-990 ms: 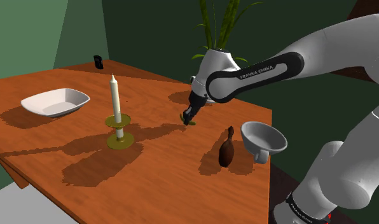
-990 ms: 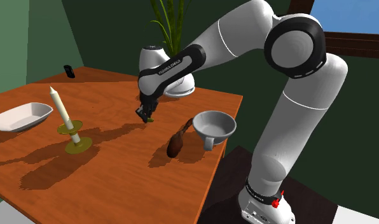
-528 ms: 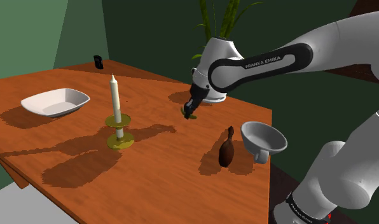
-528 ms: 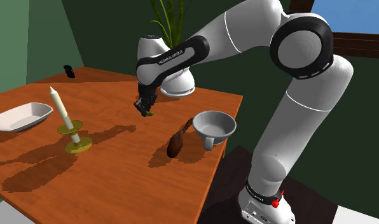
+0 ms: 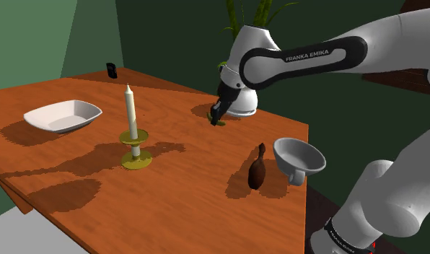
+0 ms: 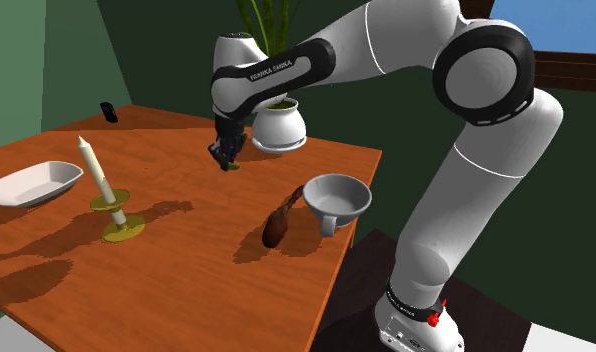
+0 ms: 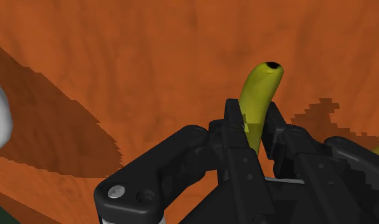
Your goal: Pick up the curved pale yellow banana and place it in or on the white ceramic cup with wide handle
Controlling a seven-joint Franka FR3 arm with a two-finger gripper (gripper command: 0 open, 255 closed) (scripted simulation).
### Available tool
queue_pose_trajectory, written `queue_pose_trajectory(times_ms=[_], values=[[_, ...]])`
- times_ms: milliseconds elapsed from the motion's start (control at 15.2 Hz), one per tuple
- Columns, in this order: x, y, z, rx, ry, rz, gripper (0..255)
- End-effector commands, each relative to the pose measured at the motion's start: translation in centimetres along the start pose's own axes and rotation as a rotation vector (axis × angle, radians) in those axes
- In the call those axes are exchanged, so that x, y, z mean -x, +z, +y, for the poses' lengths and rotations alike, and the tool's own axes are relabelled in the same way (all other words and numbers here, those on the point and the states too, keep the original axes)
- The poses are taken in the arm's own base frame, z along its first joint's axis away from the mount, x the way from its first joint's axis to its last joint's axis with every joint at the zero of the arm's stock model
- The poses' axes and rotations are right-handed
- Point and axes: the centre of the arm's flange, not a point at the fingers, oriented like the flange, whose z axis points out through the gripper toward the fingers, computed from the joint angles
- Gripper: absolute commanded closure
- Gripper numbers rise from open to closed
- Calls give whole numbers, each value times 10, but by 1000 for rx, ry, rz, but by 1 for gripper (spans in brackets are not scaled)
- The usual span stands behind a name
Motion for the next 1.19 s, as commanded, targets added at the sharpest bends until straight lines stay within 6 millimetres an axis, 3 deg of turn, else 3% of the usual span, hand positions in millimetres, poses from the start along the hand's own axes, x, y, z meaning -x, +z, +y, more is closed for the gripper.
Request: queue_pose_trajectory(times_ms=[0, 660, 1122], values=[[-2, -10, -2, 0, 0, -1, 255], [-13, -58, -3, 0, 0, -1, 255], [76, -79, 12, 0, 0, -1, 255]])
